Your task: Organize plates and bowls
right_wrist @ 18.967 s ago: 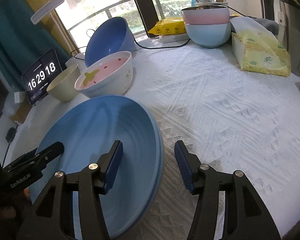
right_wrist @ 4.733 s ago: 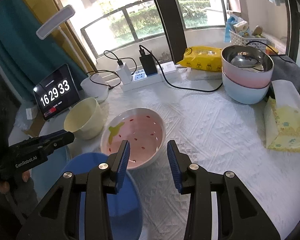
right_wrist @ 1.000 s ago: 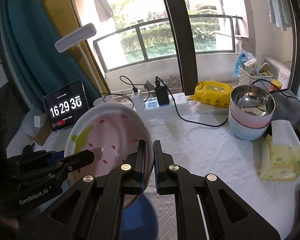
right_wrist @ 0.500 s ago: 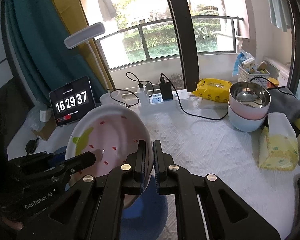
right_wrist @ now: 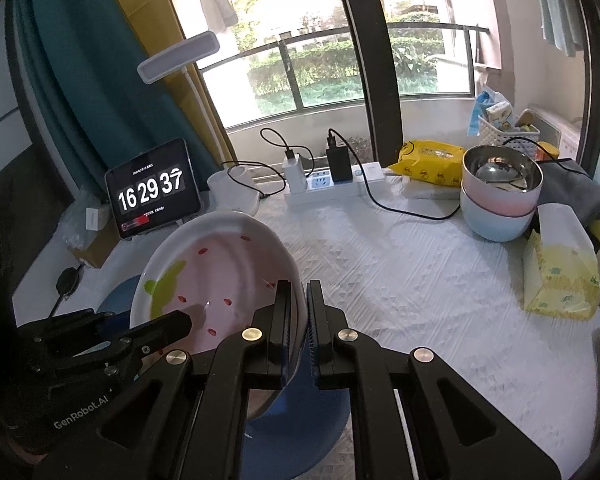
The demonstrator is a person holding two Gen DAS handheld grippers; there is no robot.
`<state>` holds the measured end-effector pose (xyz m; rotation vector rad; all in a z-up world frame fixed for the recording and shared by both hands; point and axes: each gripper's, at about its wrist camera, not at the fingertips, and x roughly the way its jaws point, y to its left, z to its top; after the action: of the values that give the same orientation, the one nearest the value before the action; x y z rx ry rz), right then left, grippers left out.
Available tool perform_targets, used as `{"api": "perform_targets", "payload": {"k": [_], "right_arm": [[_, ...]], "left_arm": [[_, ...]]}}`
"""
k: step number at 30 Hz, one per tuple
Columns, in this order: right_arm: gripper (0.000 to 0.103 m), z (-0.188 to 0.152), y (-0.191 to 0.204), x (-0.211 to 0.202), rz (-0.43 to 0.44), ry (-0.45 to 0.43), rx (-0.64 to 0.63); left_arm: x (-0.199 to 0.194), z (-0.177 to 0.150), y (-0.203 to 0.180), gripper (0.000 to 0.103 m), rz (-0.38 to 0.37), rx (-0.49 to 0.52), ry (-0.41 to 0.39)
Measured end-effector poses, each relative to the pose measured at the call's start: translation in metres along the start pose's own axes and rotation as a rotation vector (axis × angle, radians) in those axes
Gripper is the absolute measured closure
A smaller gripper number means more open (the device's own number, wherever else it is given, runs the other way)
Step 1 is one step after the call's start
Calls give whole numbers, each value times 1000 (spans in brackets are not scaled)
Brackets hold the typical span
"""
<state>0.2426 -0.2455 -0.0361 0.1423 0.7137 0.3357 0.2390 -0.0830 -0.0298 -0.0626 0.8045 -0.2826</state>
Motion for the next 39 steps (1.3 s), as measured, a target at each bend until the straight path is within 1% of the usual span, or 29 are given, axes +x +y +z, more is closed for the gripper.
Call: {"api": "perform_targets", "payload": {"k": [8, 17, 39], "right_arm": [[95, -14, 1, 5, 13, 32, 12], [94, -31, 0, 14, 10, 75, 17], [94, -54, -1, 37, -6, 156, 10]], "left_arm": [[1, -13, 1, 82, 15, 4, 20], [11, -29, 3, 82, 27, 6, 61], [35, -49, 3, 82, 64, 22, 145]]}}
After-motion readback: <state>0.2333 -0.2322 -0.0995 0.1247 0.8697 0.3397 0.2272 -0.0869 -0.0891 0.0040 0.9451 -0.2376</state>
